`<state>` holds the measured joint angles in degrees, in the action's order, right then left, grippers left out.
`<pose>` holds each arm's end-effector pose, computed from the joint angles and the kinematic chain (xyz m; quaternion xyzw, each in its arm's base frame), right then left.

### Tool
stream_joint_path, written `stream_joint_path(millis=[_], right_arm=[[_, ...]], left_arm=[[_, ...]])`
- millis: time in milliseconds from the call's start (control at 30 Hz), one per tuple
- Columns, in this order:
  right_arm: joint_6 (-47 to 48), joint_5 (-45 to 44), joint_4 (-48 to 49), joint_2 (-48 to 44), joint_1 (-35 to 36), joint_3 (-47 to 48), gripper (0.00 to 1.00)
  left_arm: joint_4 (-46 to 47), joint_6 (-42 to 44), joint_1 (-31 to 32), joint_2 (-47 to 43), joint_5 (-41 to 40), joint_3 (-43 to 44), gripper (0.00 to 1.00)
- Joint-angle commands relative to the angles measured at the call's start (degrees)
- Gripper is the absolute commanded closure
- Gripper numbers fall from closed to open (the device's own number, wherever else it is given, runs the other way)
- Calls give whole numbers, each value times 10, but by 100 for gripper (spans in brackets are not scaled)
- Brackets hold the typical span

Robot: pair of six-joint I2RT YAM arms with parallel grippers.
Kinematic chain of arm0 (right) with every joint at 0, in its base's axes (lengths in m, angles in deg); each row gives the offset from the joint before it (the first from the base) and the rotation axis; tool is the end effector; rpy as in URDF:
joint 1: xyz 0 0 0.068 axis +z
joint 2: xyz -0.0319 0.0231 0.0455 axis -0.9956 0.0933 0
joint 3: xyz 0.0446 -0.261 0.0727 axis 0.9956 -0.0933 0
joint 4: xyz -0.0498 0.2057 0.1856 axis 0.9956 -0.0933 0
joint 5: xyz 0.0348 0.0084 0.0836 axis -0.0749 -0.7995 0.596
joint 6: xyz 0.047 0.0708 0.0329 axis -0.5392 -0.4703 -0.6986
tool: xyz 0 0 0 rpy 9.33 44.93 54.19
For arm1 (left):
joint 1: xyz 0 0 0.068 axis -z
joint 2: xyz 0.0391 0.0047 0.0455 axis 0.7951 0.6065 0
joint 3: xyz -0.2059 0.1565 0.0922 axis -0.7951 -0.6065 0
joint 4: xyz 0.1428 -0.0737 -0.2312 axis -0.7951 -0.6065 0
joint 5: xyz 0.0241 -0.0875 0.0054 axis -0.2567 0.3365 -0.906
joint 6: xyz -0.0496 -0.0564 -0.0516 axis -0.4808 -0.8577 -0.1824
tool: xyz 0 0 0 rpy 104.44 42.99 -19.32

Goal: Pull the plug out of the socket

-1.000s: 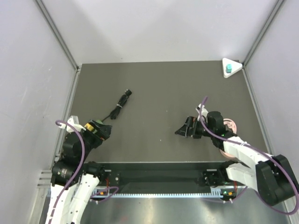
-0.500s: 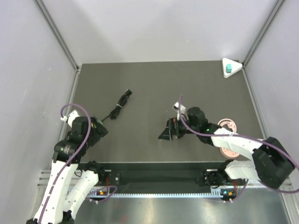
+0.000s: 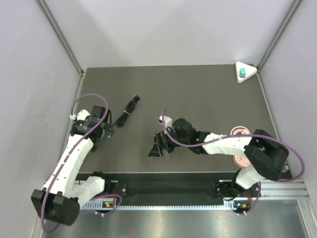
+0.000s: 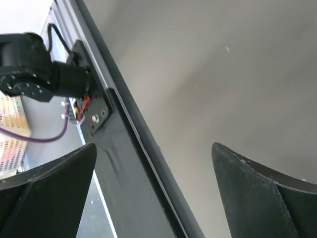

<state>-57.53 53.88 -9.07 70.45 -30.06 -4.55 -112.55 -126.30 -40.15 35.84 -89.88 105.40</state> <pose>0.1821 0.3143 0.1578 -0.2604 0.8152 0.4675 0.2218 0.1975 -0.0078 0.2526 -0.4039 0.8693 0.0705 0.2760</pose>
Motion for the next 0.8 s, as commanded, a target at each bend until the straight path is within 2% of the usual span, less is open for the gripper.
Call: stream_joint_path(millis=[0,133,300,367,433,500,600,667,767], right_arm=[[-7,-16,44,12,18,44,0],[-5,-21,45,13,21,47,0],[-1,-1,40,32,21,73,0],[13,0,-3,42,20,104,0],[35,-7,-40,49,23,128,0],[44,-23,-73,54,24,151,0],[44,-35,-76,55,25,159,0],[49,-47,-88,67,27,178,0],[70,-67,-119,95,36,217,0]], left_arm=[[21,-16,-15,14,-38,31,16],[42,0,-47,43,-54,25,21],[53,-48,-138,45,16,0,16],[59,-59,-185,32,28,-15,16],[94,-45,-214,21,66,-27,18],[140,-8,-252,27,106,-33,15],[132,5,-319,84,153,-29,12],[115,2,-370,138,215,-22,15],[143,13,-403,187,329,-26,32]])
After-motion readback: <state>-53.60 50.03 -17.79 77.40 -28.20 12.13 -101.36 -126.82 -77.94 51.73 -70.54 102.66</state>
